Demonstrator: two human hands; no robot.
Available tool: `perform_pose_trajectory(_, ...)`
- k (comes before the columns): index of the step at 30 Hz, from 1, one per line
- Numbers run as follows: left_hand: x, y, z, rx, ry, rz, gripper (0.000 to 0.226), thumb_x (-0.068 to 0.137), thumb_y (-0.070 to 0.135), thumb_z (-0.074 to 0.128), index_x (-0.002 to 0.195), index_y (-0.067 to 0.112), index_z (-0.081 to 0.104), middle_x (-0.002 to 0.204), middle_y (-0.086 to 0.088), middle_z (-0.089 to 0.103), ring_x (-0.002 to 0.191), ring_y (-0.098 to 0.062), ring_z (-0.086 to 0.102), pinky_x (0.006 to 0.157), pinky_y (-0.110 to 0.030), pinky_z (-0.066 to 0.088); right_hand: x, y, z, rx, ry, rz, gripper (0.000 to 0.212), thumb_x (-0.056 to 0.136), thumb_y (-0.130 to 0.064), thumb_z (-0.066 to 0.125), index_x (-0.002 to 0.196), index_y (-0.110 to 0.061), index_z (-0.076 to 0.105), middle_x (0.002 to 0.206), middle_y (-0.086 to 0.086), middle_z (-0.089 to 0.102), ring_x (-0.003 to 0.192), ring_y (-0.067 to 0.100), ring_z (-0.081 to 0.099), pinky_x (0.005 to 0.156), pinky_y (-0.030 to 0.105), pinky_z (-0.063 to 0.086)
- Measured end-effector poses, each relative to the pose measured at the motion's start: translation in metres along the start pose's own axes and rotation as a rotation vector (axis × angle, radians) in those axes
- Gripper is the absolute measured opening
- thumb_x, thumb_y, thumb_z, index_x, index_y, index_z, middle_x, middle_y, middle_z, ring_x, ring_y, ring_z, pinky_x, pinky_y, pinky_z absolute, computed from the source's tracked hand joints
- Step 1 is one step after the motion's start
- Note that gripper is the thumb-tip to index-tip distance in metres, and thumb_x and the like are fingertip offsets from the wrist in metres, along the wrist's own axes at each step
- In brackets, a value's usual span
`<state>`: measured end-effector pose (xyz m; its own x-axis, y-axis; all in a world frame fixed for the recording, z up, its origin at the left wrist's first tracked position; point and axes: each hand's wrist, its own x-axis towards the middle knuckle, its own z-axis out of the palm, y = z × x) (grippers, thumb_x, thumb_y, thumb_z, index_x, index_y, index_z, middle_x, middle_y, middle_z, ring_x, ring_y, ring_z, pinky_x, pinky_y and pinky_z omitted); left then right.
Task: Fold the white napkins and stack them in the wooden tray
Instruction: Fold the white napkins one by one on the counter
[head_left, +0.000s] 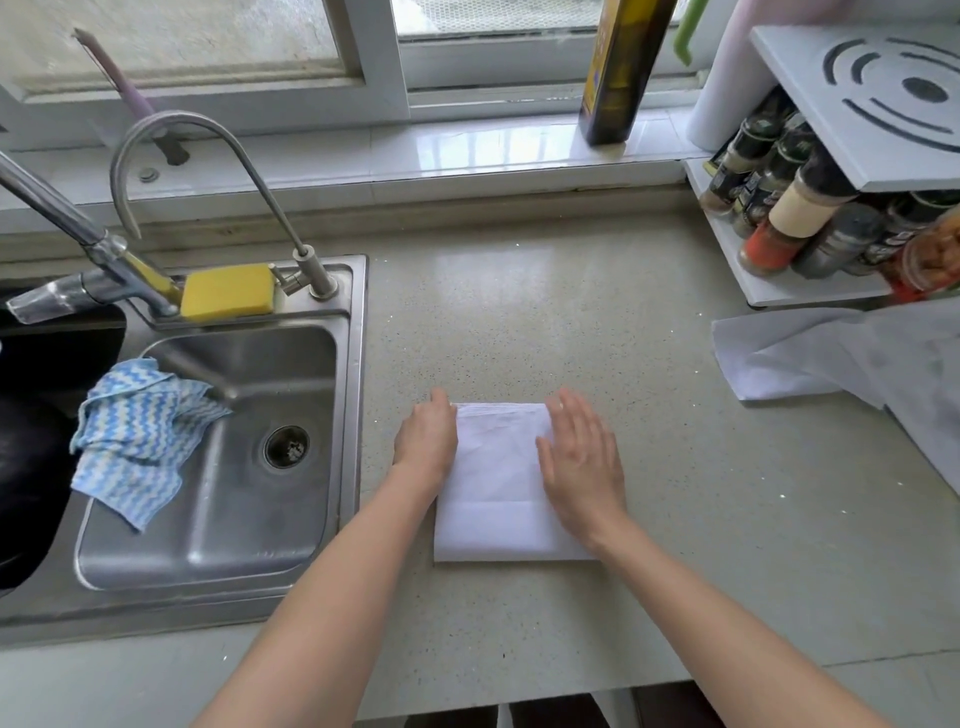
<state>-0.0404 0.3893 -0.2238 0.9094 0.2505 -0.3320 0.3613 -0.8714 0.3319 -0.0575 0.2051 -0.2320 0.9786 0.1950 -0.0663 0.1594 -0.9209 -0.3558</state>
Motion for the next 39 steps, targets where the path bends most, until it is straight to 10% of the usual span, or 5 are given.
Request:
perform_pose_trajectory(4,-0.006,0.001,0.001,0.039,0.055,-0.012,0.025,0.103,0.025,0.033,0.111,0.005,0.045,0.101,-0.019,0.062,0.086,-0.035,0.057,0.063,-0.037,0.036,-0.011,0.019,0.022,-0.171,-0.183,-0.088,0.061,0.102,-0.04,0.022,0.147,-0.022,-0.016,0.157,-0.001,-0.021,0.142,0.015,-0.025,0.114,0.03,-0.02)
perform_pose_trajectory(9,-0.053,0.02,0.026,0.117,0.395,0.264,0.038,0.088,0.014,0.06,0.126,0.012,0.057,0.128,-0.01,0.058,0.116,-0.031,0.055,0.092,-0.044,0.048,-0.013,0.019,0.029,-0.228,-0.138,-0.089,0.062,0.102,-0.04,0.022,0.15,-0.019,-0.01,0.157,0.0,-0.02,0.142,0.016,-0.024,0.114,0.031,-0.02)
perform_pose_trajectory(13,-0.088,0.01,0.067,0.2,0.094,0.373,0.054,0.099,0.033,0.022,0.151,0.016,0.025,0.158,-0.006,0.017,0.147,-0.027,0.012,0.119,-0.047,0.004,-0.013,0.02,0.027,-0.208,-0.103,-0.098,0.061,0.101,-0.038,0.03,0.153,-0.018,0.006,0.161,0.002,-0.003,0.148,0.022,-0.007,0.116,0.03,-0.015)
perform_pose_trajectory(22,-0.086,-0.022,0.07,0.31,0.033,0.407,0.064,0.096,0.05,0.006,0.149,0.021,-0.014,0.156,-0.003,-0.021,0.144,-0.02,-0.023,0.117,-0.033,-0.016,-0.026,0.007,0.019,-0.221,-0.044,-0.098,0.059,0.102,-0.035,0.025,0.152,-0.008,0.01,0.159,0.012,-0.001,0.148,0.024,-0.004,0.118,0.034,-0.012)
perform_pose_trajectory(39,-0.095,-0.048,0.035,0.47,-0.161,0.532,0.085,0.09,0.07,0.011,0.148,0.018,-0.024,0.154,-0.009,-0.03,0.142,-0.024,-0.028,0.119,-0.037,-0.011,-0.068,0.042,-0.008,-0.311,-0.237,-0.256,0.068,0.1,-0.049,0.016,0.147,-0.015,-0.019,0.155,0.002,-0.024,0.14,0.014,-0.028,0.114,0.03,-0.022)
